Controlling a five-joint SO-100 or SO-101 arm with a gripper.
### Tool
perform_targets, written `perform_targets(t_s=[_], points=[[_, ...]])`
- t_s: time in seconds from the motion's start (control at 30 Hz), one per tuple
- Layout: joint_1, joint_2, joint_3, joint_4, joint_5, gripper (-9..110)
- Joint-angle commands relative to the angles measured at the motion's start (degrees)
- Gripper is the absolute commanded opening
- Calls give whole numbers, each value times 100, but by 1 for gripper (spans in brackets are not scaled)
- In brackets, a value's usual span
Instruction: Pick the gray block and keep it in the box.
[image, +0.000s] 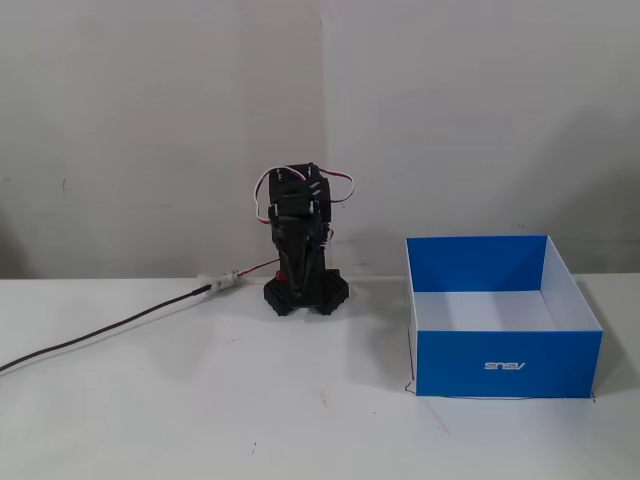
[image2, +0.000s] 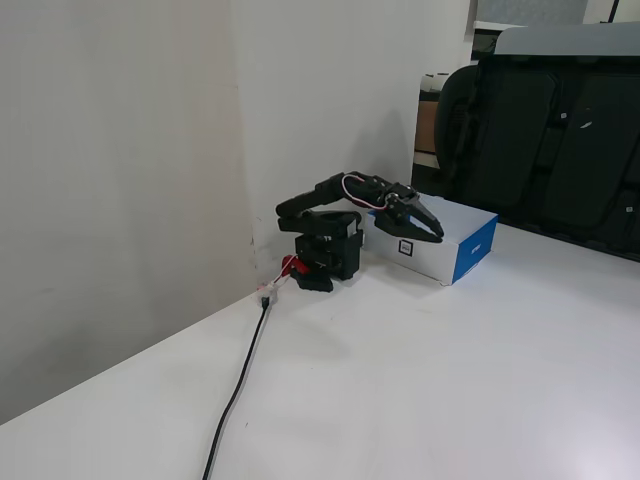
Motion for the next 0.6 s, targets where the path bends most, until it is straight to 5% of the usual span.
perform_targets(t_s=[0.0,0.57], points=[[9,422,141,70,-62,0],[448,1380,1362,35,9,0]])
